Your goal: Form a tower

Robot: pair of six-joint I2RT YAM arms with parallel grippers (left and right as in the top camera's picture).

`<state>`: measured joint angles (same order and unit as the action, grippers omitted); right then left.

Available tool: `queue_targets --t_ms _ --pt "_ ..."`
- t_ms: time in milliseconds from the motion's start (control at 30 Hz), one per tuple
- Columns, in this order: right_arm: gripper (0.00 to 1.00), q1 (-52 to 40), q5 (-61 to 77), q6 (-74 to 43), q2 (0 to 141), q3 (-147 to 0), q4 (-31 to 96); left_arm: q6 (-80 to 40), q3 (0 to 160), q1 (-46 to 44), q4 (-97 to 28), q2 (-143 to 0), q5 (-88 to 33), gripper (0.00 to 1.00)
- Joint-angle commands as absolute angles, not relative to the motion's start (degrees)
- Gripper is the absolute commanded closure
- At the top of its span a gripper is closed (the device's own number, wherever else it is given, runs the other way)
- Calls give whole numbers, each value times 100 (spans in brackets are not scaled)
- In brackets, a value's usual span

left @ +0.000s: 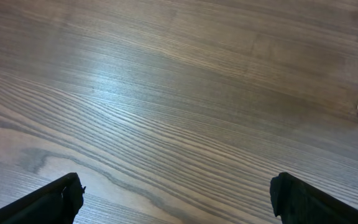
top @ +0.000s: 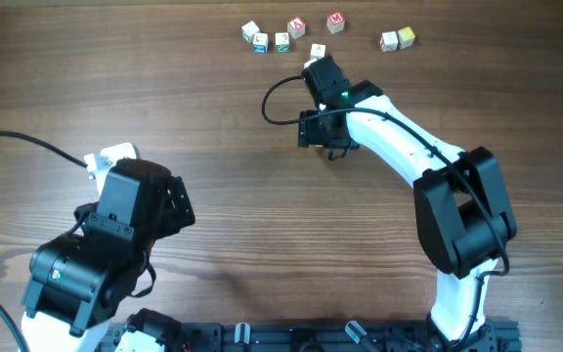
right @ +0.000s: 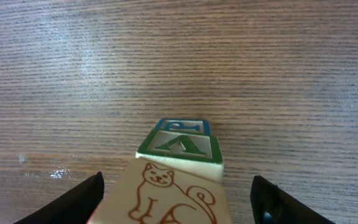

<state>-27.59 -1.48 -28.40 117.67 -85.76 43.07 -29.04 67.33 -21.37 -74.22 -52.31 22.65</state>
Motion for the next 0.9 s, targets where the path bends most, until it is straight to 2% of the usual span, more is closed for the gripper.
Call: queue_targets --t_ms 0,167,300,533,800,833,867 --pt "24 -2777 -93 -2849 11557 -8720 4383 -2963 6713 -2104 -7419 -5229 2279 0" --pt "26 -2777 -95 -3020 11485 -8755 4399 -2963 6713 -2104 -7419 -5229 2279 0" --pt "45 -2777 -106 -3000 11485 -8755 4375 -2963 6713 -2104 -7419 -5229 2279 0" --pt "59 -2777 -158 -2998 11485 -8755 4355 -2963 6713 -2104 -7419 -5229 2279 0" --pt "63 -2777 -158 -2989 11485 -8755 4357 -2963 6713 -2104 -7419 -5229 2279 0" --pt "62 -2777 -158 -2989 11485 -8755 4355 -2963 6713 -2104 -7419 -5229 2281 0" --pt "57 -2777 -158 -2991 11485 -8755 4355 -2963 6713 -2104 -7419 -5229 2279 0"
